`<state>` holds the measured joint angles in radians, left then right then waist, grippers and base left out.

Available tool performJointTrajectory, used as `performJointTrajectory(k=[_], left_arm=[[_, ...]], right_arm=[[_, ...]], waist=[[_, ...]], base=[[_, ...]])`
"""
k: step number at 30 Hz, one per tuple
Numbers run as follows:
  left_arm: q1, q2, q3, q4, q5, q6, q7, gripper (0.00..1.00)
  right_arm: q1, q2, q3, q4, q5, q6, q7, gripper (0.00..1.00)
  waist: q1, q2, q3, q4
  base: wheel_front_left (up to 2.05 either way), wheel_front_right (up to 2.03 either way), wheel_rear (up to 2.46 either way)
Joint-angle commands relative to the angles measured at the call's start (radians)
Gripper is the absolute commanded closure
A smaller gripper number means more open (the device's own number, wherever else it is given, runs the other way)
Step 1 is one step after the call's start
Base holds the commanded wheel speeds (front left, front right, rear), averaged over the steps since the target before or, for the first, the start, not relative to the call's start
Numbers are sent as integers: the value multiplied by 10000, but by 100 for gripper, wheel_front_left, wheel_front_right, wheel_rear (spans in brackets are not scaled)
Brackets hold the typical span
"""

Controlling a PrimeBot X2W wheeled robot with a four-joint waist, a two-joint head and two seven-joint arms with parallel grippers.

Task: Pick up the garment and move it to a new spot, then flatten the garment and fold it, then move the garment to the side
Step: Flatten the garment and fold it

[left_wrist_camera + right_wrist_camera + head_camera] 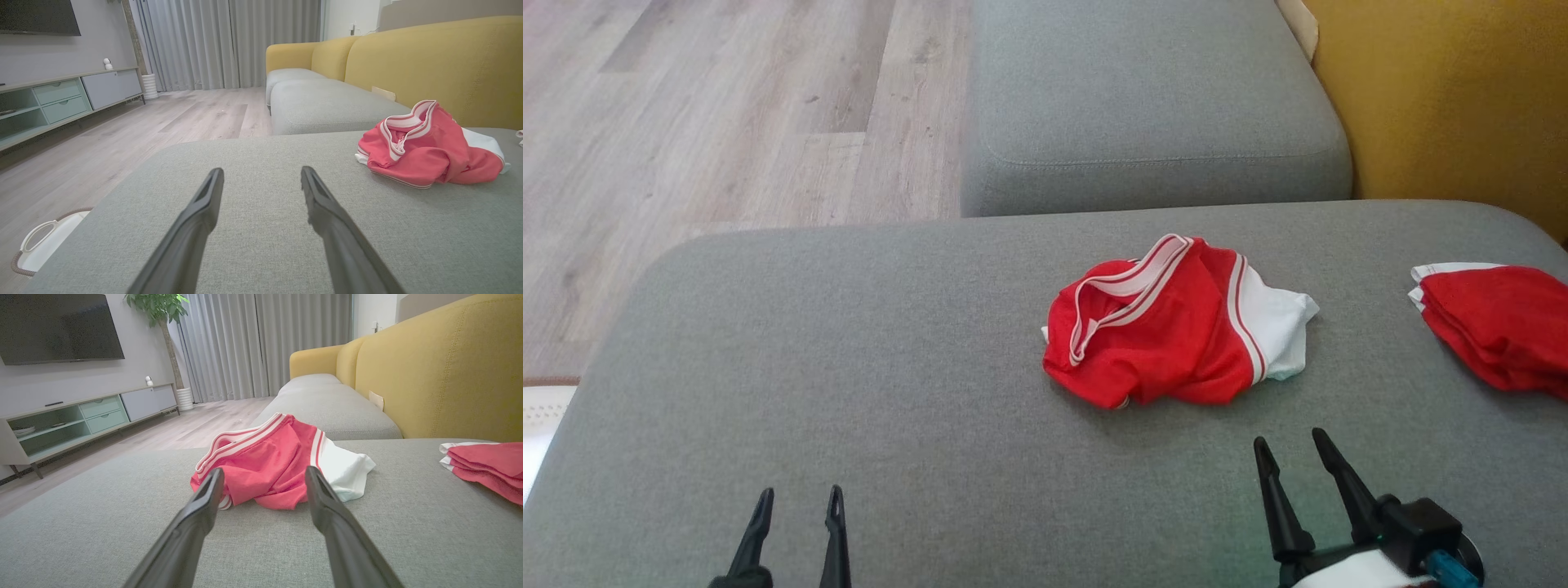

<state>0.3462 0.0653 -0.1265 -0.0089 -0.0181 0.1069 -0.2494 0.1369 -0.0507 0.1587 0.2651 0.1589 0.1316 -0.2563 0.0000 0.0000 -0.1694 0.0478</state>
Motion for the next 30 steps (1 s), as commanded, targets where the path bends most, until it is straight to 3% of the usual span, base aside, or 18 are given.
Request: performJointTrajectory(k=[1,30], left_arm=[[-484,-76,244,-312,78,78,-124,0],[-532,135,-235,-233,256,417,-124,0]], right_arm=[[-389,-21,194,-283,81,-9,-55,0],[-323,3,135,-341,39,-9,-55,0]], waist=[[0,0,3,-9],[0,0,39,-78]], base=[[0,0,0],[0,0,0]])
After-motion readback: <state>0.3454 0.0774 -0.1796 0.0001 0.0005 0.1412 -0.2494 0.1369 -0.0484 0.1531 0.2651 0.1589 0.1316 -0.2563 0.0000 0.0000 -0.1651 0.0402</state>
